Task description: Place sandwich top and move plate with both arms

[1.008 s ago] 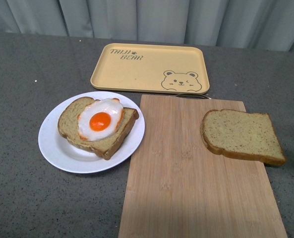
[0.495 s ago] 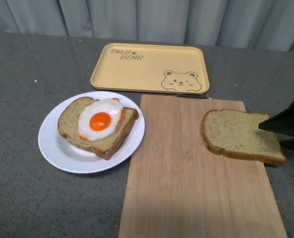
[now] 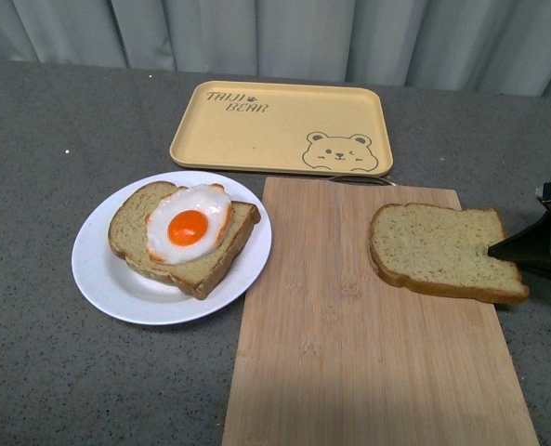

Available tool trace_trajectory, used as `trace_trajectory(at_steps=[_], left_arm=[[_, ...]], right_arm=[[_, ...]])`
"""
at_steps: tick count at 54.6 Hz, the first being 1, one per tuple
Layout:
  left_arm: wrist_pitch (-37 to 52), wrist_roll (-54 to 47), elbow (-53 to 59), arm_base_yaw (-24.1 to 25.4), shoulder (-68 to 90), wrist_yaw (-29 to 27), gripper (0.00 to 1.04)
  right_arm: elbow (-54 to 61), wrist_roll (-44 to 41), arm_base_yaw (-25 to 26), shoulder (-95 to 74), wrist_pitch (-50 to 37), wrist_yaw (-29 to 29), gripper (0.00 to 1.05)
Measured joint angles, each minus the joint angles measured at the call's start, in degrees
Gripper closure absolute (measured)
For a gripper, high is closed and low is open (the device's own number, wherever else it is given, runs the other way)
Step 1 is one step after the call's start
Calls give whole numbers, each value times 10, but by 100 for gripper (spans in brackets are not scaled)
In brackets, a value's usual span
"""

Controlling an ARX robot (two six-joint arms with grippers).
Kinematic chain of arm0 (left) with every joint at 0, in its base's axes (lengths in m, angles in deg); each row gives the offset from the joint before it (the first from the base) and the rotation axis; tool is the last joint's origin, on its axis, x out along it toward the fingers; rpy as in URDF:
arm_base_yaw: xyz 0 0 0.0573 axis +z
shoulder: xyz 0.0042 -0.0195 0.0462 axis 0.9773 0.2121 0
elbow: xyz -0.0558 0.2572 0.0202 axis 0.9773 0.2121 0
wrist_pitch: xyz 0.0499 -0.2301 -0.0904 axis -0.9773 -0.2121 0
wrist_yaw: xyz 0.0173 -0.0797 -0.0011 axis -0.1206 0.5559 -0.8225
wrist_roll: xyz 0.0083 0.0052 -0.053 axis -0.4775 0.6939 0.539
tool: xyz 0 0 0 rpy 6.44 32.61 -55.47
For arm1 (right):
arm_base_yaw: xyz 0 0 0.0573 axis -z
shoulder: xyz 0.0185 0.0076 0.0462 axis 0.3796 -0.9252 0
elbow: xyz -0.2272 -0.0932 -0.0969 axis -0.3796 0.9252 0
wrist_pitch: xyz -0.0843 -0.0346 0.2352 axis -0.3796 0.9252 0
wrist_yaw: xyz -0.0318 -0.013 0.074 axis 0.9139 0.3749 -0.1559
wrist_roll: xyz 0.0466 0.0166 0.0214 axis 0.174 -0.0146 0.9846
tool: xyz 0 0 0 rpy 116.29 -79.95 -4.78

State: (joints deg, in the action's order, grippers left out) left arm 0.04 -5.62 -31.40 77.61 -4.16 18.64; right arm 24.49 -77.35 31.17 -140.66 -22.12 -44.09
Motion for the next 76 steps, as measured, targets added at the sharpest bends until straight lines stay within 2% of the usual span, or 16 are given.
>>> trace_trajectory(at_steps=[8,15,30,47,56,70,76], left_arm=[[0,0,0,0,0,0,7],[0,0,0,0,0,0,7],[0,0,0,0,0,0,7],[0,0,0,0,0,0,7],[0,0,0,0,0,0,7],[0,0,0,0,0,0,7],[0,0,0,0,0,0,7]], right_arm=[[24,10,-15,82,-20,-61,103],[30,46,-77,111,-74,-90,103],[18,215,-207,62,-238,-55,103],[-42,339,-314,-45,-291,-3,103],[-81,371,-333,-90,-295,12,103],[-121,363,-344,-117,-255,31,103],[-113,340,-343,-112,-250,45,87]])
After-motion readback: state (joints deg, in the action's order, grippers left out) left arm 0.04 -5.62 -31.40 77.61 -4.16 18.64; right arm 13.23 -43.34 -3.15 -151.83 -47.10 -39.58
